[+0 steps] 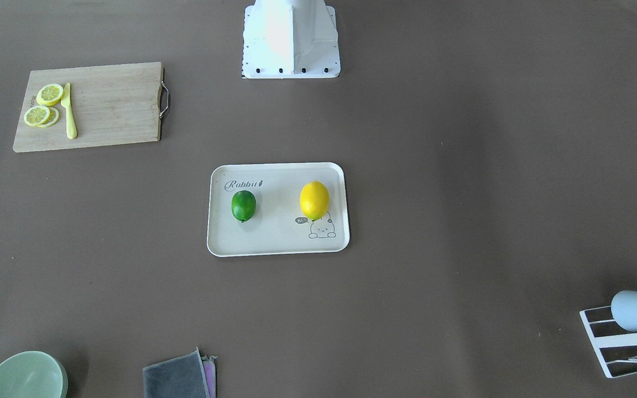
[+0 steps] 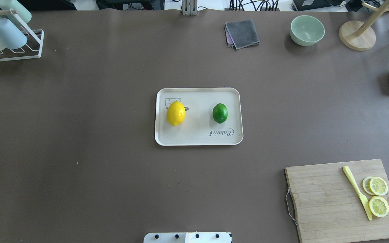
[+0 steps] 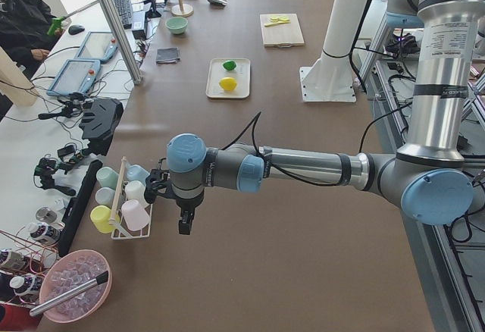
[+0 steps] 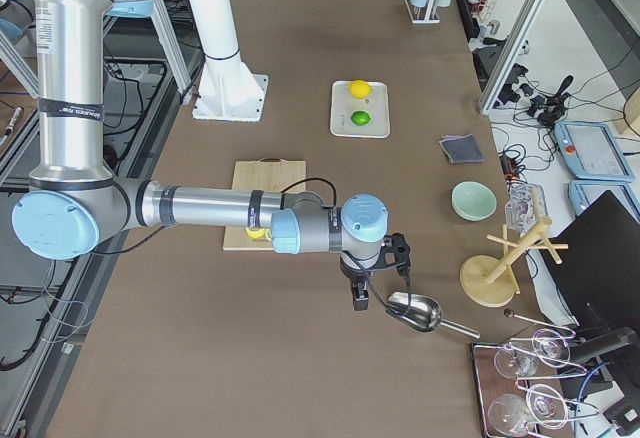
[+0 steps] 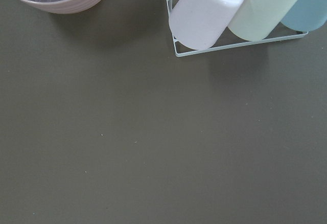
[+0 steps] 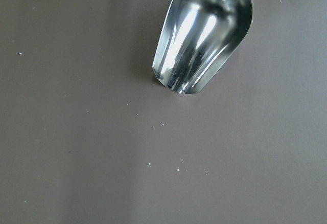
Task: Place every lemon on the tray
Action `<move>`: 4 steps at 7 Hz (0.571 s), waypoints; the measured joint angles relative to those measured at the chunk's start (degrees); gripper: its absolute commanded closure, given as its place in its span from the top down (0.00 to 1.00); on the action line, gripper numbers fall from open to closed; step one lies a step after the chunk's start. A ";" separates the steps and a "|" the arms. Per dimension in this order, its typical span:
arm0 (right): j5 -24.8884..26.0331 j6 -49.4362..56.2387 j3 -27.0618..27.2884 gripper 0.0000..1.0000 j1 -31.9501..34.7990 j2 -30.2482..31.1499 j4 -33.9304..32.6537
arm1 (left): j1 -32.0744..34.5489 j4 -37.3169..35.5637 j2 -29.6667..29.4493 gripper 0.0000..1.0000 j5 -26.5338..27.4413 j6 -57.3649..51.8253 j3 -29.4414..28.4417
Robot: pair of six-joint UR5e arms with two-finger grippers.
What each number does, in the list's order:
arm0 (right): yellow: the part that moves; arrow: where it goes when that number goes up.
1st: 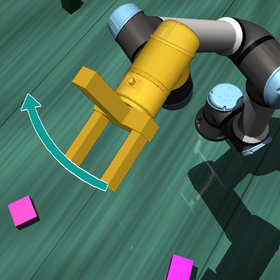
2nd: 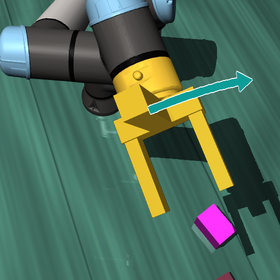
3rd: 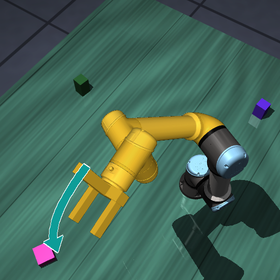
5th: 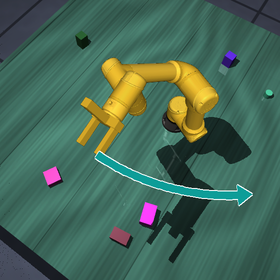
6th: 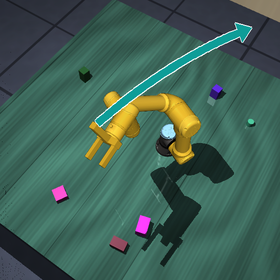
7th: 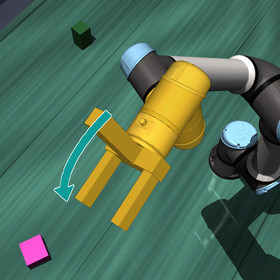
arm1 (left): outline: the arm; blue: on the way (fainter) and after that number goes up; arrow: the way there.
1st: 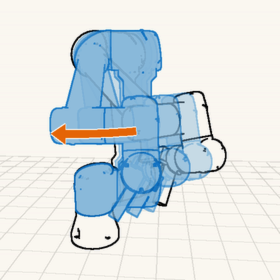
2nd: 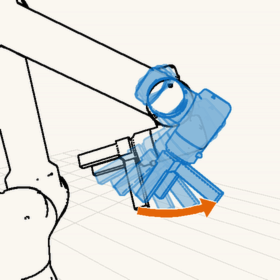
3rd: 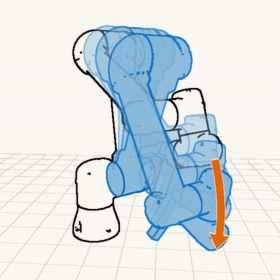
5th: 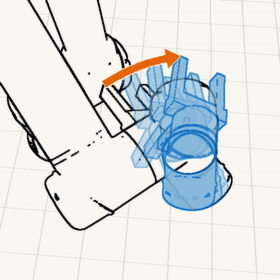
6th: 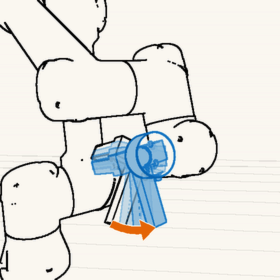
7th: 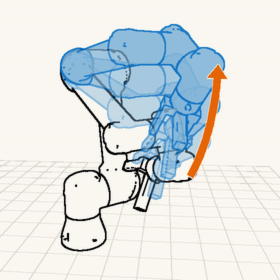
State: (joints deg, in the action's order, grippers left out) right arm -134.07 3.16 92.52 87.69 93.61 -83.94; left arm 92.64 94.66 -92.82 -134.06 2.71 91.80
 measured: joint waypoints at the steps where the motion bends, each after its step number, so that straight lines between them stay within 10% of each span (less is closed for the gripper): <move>1: -0.17 0.00 -0.01 1.00 0.01 -0.01 0.00 | 0.00 0.00 -0.01 0.98 0.06 0.01 -0.08; 4: -0.39 0.06 0.02 1.00 0.08 -0.14 0.06 | 0.00 0.00 -0.06 0.98 0.20 0.07 -0.20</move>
